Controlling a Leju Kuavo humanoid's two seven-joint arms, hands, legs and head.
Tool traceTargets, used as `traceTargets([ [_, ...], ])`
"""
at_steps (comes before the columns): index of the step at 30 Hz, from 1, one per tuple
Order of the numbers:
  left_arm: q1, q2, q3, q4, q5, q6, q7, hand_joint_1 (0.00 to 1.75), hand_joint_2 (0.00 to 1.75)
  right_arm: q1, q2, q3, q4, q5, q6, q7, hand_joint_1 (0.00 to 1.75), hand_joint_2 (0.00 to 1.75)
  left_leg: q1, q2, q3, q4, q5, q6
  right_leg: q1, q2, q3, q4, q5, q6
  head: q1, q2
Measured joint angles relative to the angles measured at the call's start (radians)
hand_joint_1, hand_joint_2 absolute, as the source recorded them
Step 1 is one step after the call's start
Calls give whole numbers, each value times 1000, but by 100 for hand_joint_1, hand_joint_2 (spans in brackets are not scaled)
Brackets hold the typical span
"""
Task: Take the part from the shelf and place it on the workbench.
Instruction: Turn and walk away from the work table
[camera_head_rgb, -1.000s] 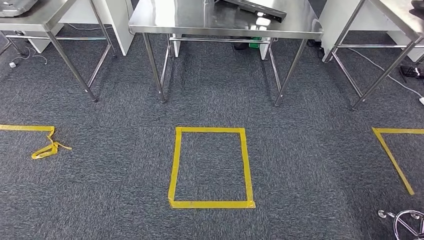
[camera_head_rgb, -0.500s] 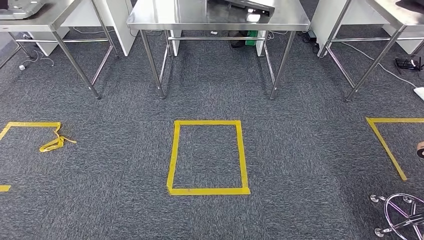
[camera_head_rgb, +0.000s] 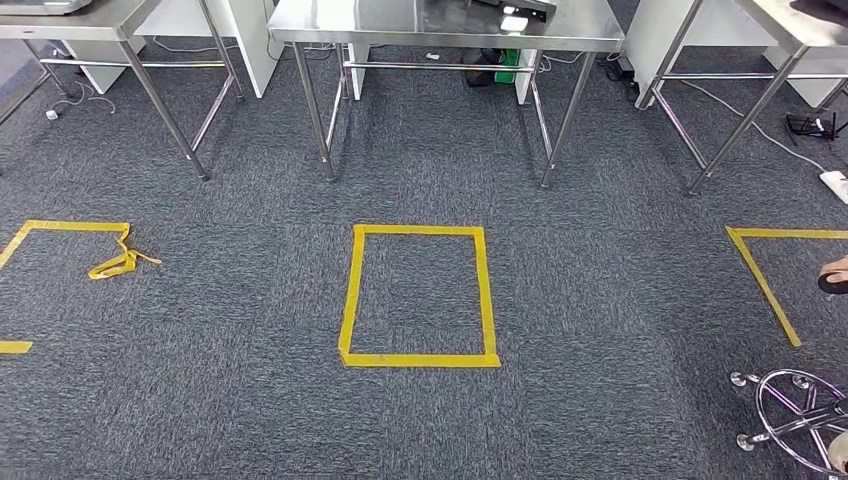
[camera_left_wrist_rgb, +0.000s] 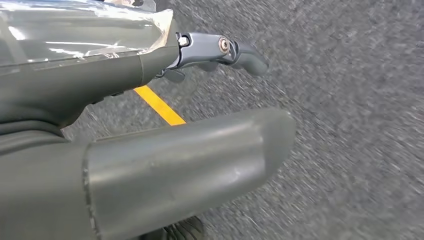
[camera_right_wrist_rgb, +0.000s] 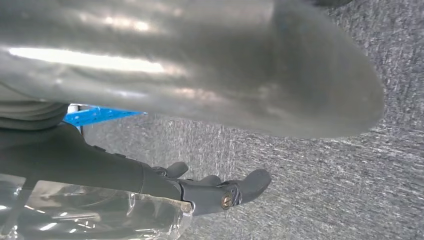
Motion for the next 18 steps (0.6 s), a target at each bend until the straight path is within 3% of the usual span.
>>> traceTargets([
  [2,-24,3,0,-1,4,6,7,0,0,-9,2,3,0,-12,-2,0,0,0,4,3,-10,11,6,-12,-8,-16,91,-139,32,24,2,0],
  [3,-32,5,0,-2,7,6,8,0,0,-14,4,3,0,-23,-6,-5,0,0,4,8,-13,18,8,-19,-9,-21,117,-186,41,22,2,0],
  [4,-37,6,0,-4,11,6,7,0,0,-18,5,2,0,-34,-10,-12,0,0,3,14,-14,23,9,-27,-8,-25,132,-216,46,14,1,0],
  [6,-42,7,0,-6,19,4,4,0,0,-19,6,1,-1,-50,-18,-24,0,0,6,26,-15,25,14,-42,-3,-13,127,-221,53,-13,-3,0],
  [8,-43,6,-1,-6,25,2,1,0,0,-15,6,-2,-1,-58,-24,-29,0,0,13,22,-23,44,-4,-52,-4,-2,123,-220,62,-32,-4,0],
  [9,-43,6,-2,-7,26,2,-1,0,0,-14,6,-3,-1,-61,-26,-32,0,0,14,14,-39,79,-32,-54,-4,3,121,-221,68,-42,-6,0],
  [11,-43,7,-4,-7,29,2,-5,0,0,-14,8,-6,-1,-67,-29,-36,0,0,13,-2,-92,204,-109,-54,2,13,113,-220,77,-55,-9,0],
  [13,-43,7,-6,-8,31,2,-8,0,0,-11,8,-10,-1,-72,-32,-39,0,0,10,-9,-132,305,-145,-50,11,26,105,-219,82,-63,-10,0],
  [14,-43,7,-7,-8,31,2,-8,0,0,-8,9,-11,-1,-76,-34,-41,0,0,10,-11,-129,307,-135,-46,15,34,104,-219,83,-64,-10,0],
  [15,-42,7,-8,-8,32,2,-9,0,0,-7,9,-12,-1,-79,-38,-43,0,0,8,-16,-108,272,-109,-39,18,43,104,-219,84,-65,-10,0],
  [16,-42,7,-9,-8,32,2,-9,0,0,-7,10,-13,-1,-82,-41,-44,0,0,7,-29,-72,209,-74,-31,20,52,106,-219,84,-64,-10,0],
  [18,-42,7,-15,-11,33,3,-9,0,0,-9,13,-17,-1,-88,-47,-46,0,0,5,-70,-8,90,-33,-15,25,71,103,-217,86,-61,-8,0],
])
